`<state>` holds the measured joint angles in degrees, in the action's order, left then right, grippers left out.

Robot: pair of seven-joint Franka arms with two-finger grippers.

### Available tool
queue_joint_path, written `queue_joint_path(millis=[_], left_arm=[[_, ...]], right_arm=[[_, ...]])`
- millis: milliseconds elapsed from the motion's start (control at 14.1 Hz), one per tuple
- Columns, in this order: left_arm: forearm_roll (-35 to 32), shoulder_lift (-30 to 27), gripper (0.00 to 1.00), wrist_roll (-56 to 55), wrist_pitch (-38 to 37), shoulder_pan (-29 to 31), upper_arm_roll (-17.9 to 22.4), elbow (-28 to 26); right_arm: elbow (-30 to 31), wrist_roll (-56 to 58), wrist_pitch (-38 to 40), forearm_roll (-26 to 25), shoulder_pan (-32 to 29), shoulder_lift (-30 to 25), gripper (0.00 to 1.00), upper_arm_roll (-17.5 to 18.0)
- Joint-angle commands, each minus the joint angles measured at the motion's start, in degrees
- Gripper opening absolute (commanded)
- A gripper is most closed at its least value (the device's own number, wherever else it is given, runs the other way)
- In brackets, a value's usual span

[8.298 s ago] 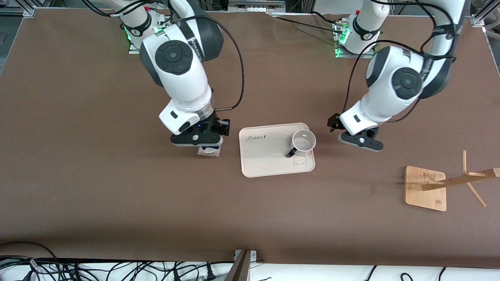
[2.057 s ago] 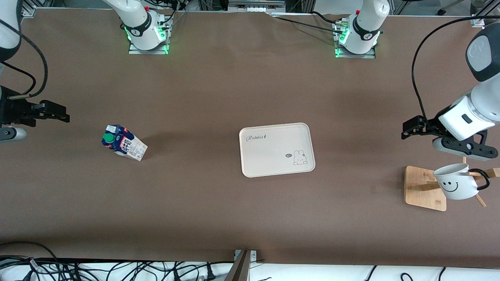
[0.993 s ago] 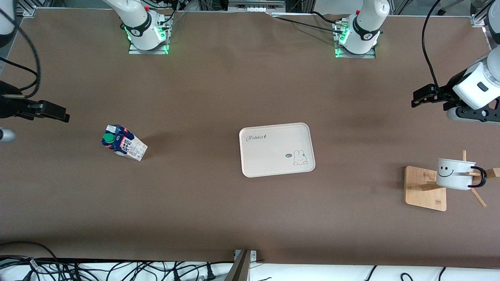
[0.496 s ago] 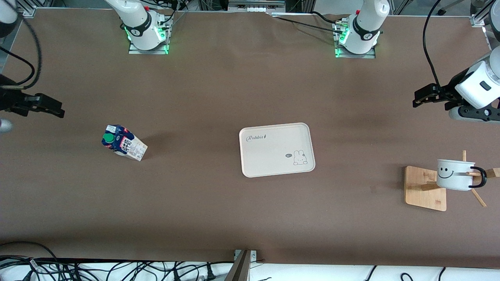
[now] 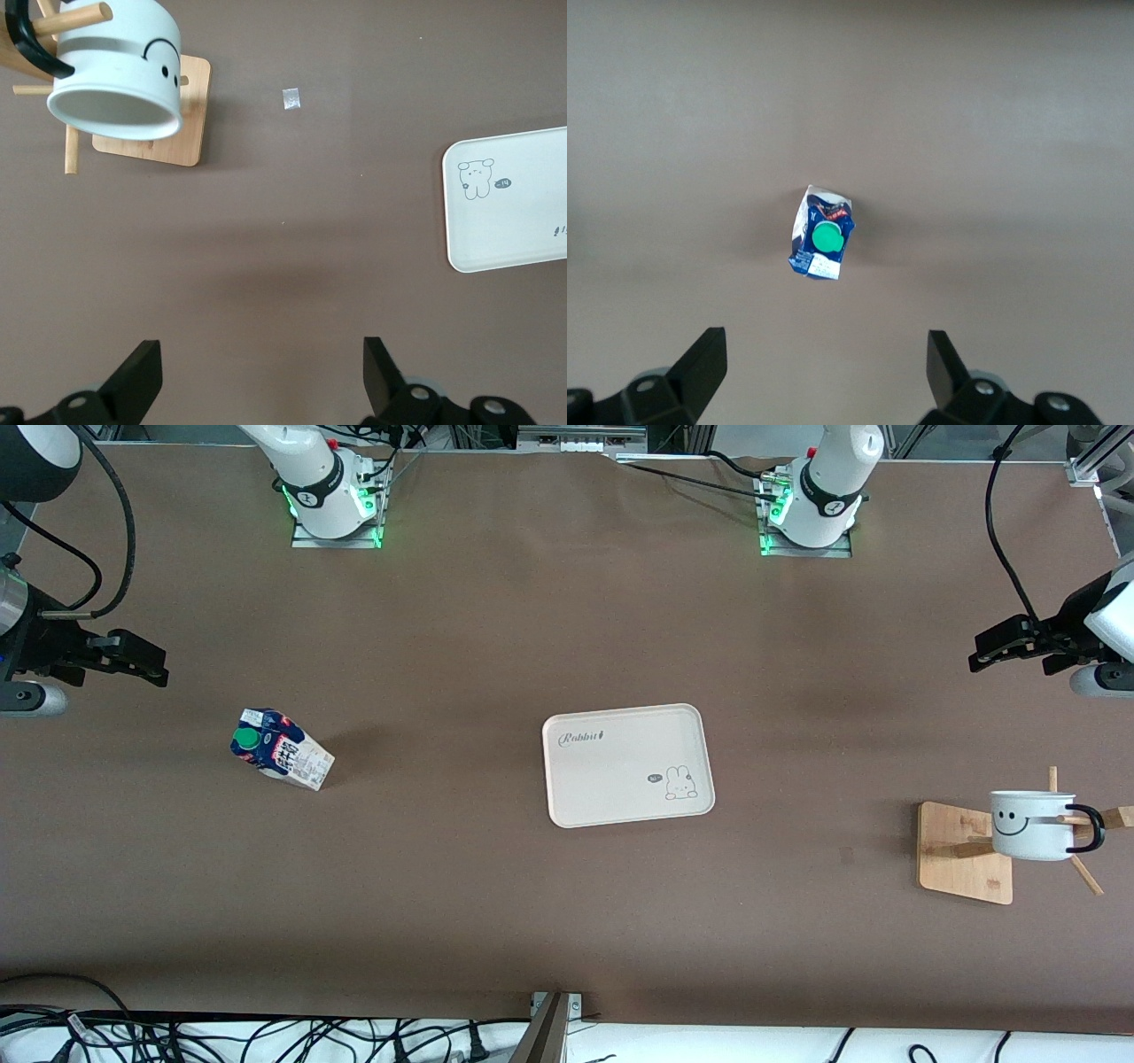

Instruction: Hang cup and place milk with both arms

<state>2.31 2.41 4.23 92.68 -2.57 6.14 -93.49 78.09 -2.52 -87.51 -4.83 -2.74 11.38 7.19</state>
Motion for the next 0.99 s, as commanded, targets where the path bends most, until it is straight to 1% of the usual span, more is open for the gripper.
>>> queue_joint_path(millis=[0,142,426,638,780,922], left_arm=[[-1.0,1.0,1.00,-0.9,0.0,-0.4,-0.4,2.3],[-2.2,1.4,1.00,-0.9,0.3,-1.0,-0.6,2.2],[-2.6,1.8,1.00,-0.4,0.1,-0.9,-1.2,2.3],[-2.7,3.2,1.00,-0.4,0.1,-0.9,-1.1,2.4],[-2.7,3.4,1.00,-0.4,0.1,-0.9,-1.1,2.6],[-2.6,4.0,1.00,-0.6,0.1,-0.9,-1.1,4.4]], right_arm=[[5.2,-0.6,-3.2,0.7,0.1,-3.5,1.00,0.2],[5.5,-0.5,-3.5,0.8,0.0,-3.6,1.00,0.2],[5.0,0.1,-3.0,0.5,0.0,-3.2,1.00,-0.3],[5.5,0.1,-3.2,0.7,2.0,-3.6,1.00,-4.6],[5.5,0.4,-3.3,0.7,2.6,-3.7,1.00,-5.2],[4.8,0.5,-2.6,0.8,2.3,-3.1,1.00,-5.1]])
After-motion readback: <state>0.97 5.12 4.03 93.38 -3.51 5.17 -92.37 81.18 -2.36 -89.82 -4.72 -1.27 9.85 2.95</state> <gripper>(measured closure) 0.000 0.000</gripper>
